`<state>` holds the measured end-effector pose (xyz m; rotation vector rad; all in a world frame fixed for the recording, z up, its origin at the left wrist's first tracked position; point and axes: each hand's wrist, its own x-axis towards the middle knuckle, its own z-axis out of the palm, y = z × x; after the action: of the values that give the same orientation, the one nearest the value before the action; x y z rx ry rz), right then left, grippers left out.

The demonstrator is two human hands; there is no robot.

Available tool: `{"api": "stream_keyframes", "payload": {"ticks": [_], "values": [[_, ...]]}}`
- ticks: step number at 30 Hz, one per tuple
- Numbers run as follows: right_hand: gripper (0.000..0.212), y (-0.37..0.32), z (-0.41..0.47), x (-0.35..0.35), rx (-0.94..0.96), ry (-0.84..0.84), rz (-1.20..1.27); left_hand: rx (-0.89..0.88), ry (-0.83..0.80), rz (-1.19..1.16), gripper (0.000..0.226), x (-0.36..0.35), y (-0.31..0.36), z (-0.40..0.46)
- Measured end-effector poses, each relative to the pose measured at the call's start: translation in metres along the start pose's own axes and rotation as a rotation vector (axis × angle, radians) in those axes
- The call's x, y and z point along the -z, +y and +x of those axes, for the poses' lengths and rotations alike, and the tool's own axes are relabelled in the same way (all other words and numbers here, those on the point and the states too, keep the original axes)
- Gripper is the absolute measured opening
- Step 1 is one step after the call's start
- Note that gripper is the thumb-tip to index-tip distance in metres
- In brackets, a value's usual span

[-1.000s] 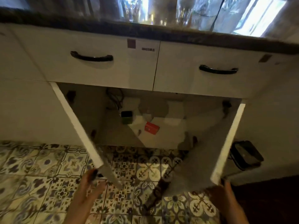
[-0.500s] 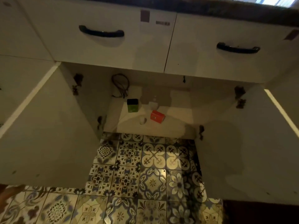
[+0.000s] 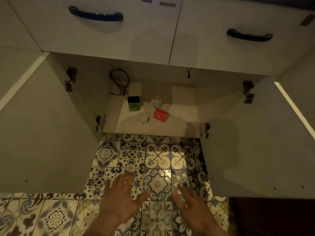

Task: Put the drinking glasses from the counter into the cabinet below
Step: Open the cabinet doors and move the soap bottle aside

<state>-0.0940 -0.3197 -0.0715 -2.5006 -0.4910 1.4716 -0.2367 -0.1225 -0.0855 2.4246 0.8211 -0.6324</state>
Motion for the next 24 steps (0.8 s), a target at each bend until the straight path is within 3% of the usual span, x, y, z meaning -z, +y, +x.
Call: {"api": "stream_keyframes", "payload": {"ticks": [3, 6, 9, 24], "values": [[0.103, -0.040, 0.003, 0.028, 0.145, 0.245, -0.082, -0.135, 0.149, 0.043, 0.092, 0.032, 0.031, 0.031], [0.095, -0.070, 0.008, 0.076, 0.221, 0.455, -0.275, -0.199, 0.309, 0.133, 0.092, 0.075, 0.046, 0.056], [0.090, -0.082, 0.008, 0.103, 0.258, 0.594, -0.354, -0.221, 0.357, 0.207, 0.096, 0.102, 0.051, 0.067], [0.093, -0.099, 0.022, 0.098, 0.212, 0.522, -0.366, -0.217, 0.364, 0.160, 0.102, 0.105, 0.014, 0.078]]}}
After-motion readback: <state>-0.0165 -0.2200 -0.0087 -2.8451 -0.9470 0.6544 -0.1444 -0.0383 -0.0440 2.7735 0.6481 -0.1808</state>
